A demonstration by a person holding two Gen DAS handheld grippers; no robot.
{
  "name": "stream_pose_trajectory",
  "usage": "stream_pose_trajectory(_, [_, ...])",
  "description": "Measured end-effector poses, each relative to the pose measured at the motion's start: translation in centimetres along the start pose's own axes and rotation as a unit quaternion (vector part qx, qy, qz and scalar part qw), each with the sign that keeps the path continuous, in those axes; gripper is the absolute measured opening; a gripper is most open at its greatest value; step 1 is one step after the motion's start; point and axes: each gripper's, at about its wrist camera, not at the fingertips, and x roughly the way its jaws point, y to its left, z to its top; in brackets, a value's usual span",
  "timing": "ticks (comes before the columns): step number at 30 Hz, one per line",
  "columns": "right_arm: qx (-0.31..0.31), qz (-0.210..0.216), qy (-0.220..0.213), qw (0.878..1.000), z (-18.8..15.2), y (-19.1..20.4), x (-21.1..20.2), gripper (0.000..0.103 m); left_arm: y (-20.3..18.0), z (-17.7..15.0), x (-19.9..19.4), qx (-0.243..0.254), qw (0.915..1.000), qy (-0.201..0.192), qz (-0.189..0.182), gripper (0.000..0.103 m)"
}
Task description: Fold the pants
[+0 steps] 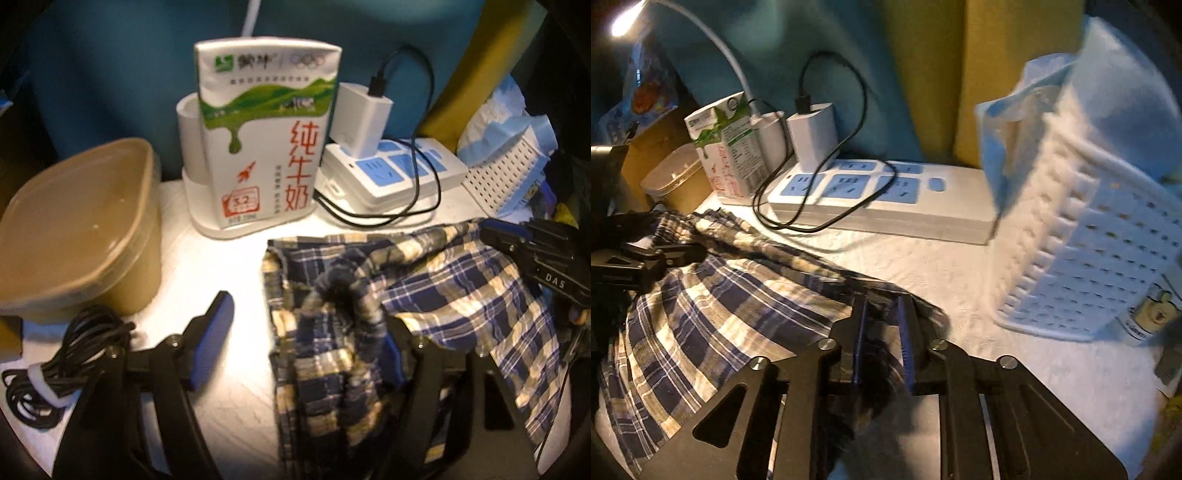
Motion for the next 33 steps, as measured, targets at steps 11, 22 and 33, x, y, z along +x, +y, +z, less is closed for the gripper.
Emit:
stream_pose_trajectory(11, [0.032, -0.006, -0.038, 0.999, -0.2, -1.4, -5.2, 0.045, 0.3, 0.9, -3.7, 0.014, 0.999, -0.04, -0.011, 0.073])
stream_pose_trajectory(22, [0.043, 0.018, -0.011, 0.999, -1.1, -1.8, -3.9, 0.061, -1.0, 0.8, 0.6, 0.01, 0.9997, -0.004, -0.024, 0.073])
stream_pose_trajectory(33, [0.086, 0.08, 0.011, 0.993, -1.8, -2.6, -0.3, 0.072, -1.8, 0.9, 2.8, 0.033, 0.9987, 0.001, -0.04, 0.074])
